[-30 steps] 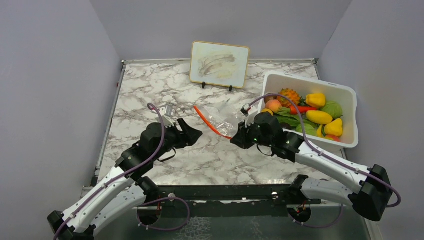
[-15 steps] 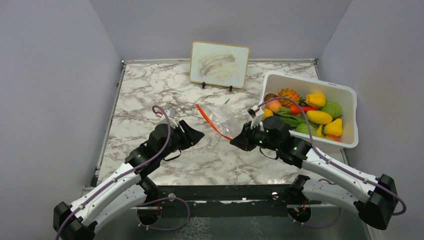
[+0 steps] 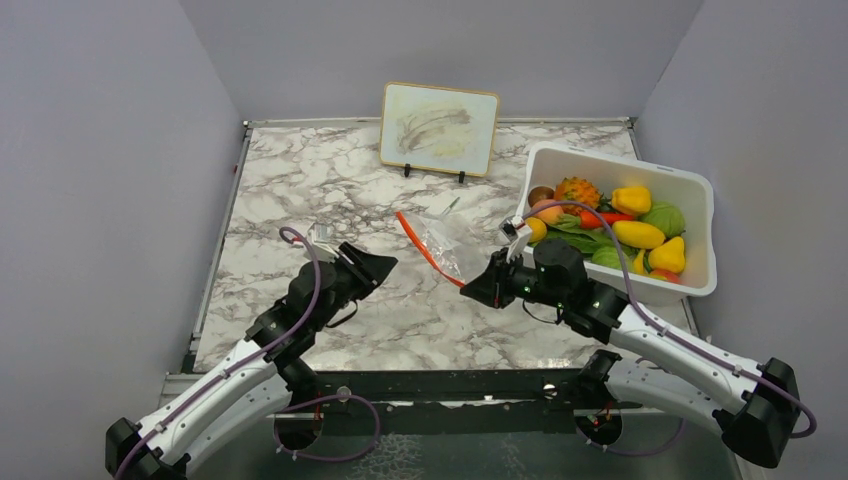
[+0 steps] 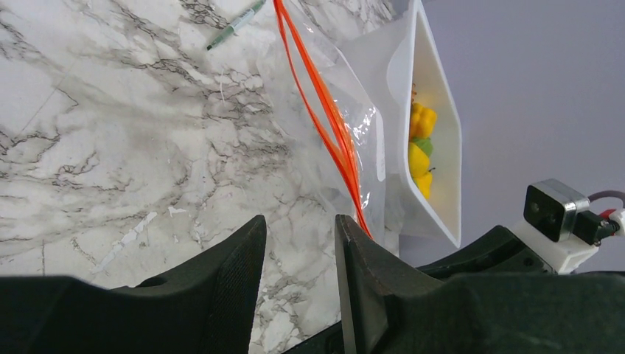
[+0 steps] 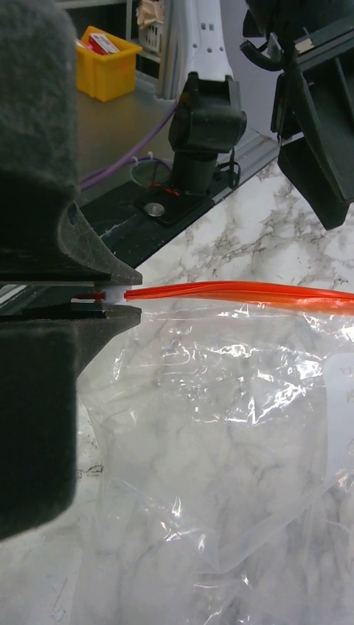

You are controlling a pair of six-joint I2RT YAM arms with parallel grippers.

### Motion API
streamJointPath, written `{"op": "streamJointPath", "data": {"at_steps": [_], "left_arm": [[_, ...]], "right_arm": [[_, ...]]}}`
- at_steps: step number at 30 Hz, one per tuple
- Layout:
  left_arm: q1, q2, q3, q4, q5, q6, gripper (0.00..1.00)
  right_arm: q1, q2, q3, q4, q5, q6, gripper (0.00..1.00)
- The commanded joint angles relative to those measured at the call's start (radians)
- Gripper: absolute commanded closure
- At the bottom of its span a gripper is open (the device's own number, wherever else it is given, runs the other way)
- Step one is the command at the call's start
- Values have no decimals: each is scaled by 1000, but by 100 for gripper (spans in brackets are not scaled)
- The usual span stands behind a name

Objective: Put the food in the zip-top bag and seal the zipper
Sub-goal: Pick up the zipper food storage bag at the center of the board.

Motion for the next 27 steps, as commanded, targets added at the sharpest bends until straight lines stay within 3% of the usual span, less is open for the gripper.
{"op": "streamJointPath", "data": {"at_steps": [1,11,27], "left_arm": [[1,18,-4,65,-64,-59,59],[28,132,17,155,42,-92,59],[162,240,-42,352,247,-216,59]], "right_arm": [[6,-22,-10,45,-45,8,99],[6,-53,-29,95,-89,30,99],[6,-38,-33,113,-142,19,99]]}}
